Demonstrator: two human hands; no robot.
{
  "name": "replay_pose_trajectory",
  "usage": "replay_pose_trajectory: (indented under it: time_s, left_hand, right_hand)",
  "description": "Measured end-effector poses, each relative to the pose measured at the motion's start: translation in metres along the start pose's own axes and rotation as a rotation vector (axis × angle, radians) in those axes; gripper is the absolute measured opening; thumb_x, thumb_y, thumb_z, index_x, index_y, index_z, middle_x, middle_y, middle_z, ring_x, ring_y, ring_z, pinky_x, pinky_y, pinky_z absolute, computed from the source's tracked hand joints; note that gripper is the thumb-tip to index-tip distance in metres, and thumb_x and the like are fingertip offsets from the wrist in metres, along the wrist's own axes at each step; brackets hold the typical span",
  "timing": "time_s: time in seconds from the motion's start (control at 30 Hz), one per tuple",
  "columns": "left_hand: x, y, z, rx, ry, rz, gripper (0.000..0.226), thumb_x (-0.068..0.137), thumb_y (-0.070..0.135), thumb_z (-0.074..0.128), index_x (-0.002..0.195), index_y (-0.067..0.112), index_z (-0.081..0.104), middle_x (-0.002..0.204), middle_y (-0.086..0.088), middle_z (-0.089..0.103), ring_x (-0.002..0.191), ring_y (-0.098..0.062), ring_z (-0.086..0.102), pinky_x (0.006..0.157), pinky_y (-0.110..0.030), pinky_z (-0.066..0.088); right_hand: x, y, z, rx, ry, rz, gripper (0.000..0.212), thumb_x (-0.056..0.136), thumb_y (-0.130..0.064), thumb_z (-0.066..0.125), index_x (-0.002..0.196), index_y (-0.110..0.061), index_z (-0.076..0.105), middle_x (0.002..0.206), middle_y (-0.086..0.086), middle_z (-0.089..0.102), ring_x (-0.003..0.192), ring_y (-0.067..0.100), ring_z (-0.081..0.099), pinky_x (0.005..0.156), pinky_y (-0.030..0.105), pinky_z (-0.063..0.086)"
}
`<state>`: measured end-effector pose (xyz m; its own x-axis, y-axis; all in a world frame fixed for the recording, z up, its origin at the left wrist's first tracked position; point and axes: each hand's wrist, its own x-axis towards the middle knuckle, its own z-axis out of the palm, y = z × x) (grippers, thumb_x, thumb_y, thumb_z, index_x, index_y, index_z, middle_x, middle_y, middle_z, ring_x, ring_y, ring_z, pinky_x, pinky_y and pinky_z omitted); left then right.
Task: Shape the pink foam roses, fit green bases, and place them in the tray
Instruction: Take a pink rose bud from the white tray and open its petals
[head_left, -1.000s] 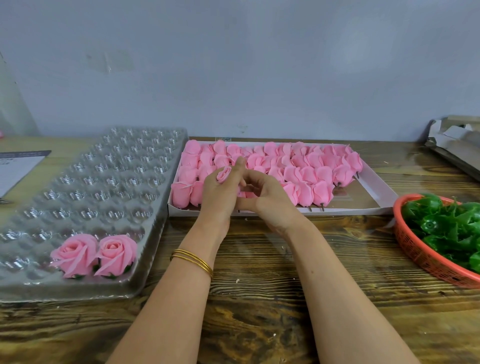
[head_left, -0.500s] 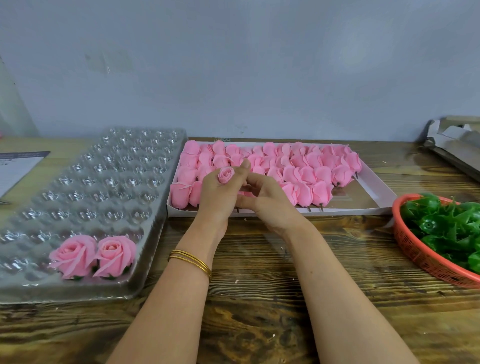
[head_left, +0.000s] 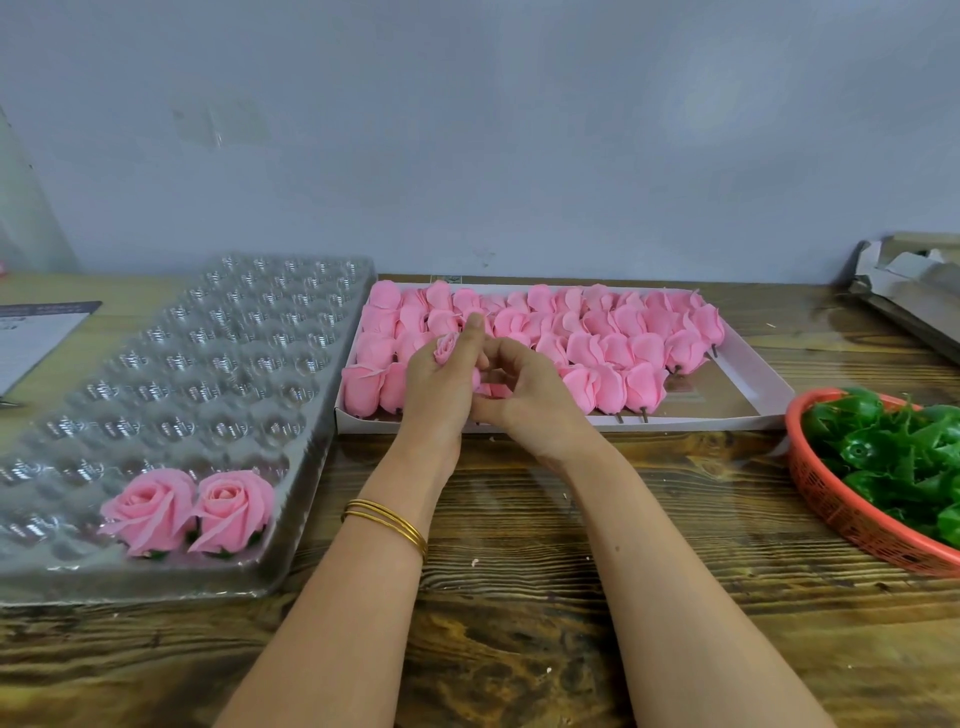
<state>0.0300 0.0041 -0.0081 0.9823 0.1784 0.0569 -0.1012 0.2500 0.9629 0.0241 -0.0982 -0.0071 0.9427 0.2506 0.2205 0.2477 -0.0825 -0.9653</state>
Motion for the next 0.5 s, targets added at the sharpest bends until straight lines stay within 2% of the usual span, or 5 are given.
replay_pose_trajectory:
  time_s: [0.13, 0.2, 0.3, 0.4, 0.5]
  left_hand:
    - [-0.0017, 0.0016, 0.0012, 0.019, -0.019, -0.006, 0.036, 0.090, 0.046, 0.065, 0.079, 0.013, 0.069, 0.071, 0.002, 0.072, 0.070, -0.012, 0.072, 0.065, -0.030, 0.057]
    - [-0.0027, 0.0023, 0.0004, 0.040, -0.036, 0.011, 0.031, 0.090, 0.046, 0.065, 0.074, 0.021, 0.074, 0.074, 0.002, 0.074, 0.074, -0.013, 0.073, 0.070, -0.033, 0.059]
    - [-0.0032, 0.0033, -0.0018, 0.091, -0.067, 0.047, 0.028, 0.090, 0.047, 0.066, 0.067, 0.034, 0.075, 0.078, 0.001, 0.074, 0.086, -0.018, 0.073, 0.082, -0.043, 0.059]
    - [-0.0033, 0.0045, -0.0027, 0.092, -0.066, 0.068, 0.027, 0.089, 0.041, 0.070, 0.062, 0.035, 0.073, 0.070, 0.006, 0.072, 0.074, -0.007, 0.071, 0.074, -0.034, 0.060]
    - [-0.0024, 0.0041, -0.0022, 0.082, -0.054, 0.073, 0.033, 0.087, 0.038, 0.071, 0.055, 0.034, 0.070, 0.061, 0.011, 0.066, 0.066, -0.002, 0.067, 0.064, -0.025, 0.056]
  right_hand:
    - [0.0008, 0.0013, -0.0004, -0.037, 0.008, 0.008, 0.030, 0.075, 0.004, 0.074, 0.099, -0.009, 0.061, 0.104, 0.005, 0.065, 0.100, 0.021, 0.062, 0.094, 0.038, 0.051]
    - [0.0009, 0.0014, -0.0008, -0.045, 0.009, 0.018, 0.032, 0.076, 0.003, 0.073, 0.105, -0.005, 0.062, 0.105, 0.008, 0.066, 0.105, 0.025, 0.062, 0.099, 0.046, 0.050]
    - [-0.0003, -0.0001, -0.0012, -0.030, -0.008, 0.024, 0.033, 0.080, 0.000, 0.071, 0.110, -0.010, 0.066, 0.106, 0.006, 0.069, 0.106, 0.021, 0.063, 0.100, 0.046, 0.050]
    - [-0.0020, -0.0017, -0.0020, 0.023, -0.049, 0.019, 0.029, 0.084, 0.001, 0.067, 0.109, -0.014, 0.069, 0.107, 0.005, 0.072, 0.107, 0.017, 0.066, 0.098, 0.038, 0.052]
    - [-0.0025, -0.0029, -0.0017, 0.053, -0.073, 0.026, 0.028, 0.086, 0.002, 0.065, 0.106, -0.017, 0.070, 0.102, 0.000, 0.074, 0.108, 0.018, 0.067, 0.099, 0.038, 0.052]
